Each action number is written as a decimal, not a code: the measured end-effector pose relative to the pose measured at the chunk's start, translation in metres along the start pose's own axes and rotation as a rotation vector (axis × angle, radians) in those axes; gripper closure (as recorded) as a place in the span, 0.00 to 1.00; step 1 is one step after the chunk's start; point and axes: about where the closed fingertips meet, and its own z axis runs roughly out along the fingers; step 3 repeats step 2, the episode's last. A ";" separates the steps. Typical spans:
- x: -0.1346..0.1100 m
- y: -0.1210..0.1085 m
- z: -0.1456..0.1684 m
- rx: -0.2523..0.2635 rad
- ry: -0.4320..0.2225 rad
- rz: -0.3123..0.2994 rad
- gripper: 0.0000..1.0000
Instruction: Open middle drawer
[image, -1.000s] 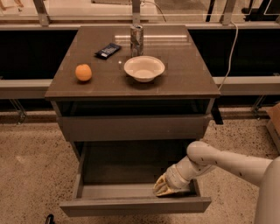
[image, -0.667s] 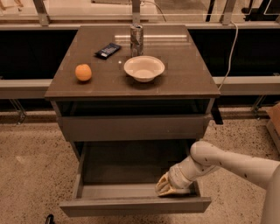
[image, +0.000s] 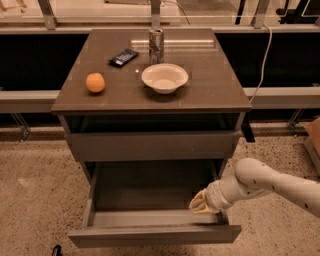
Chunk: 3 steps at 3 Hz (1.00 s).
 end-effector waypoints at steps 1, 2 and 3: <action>-0.002 0.000 0.004 -0.009 -0.003 -0.006 0.74; -0.002 0.001 0.006 -0.013 -0.005 -0.007 0.50; -0.002 0.001 0.006 -0.013 -0.005 -0.007 0.50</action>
Offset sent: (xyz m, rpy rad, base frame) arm -0.0002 0.0026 -0.0012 0.0012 0.0021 0.0074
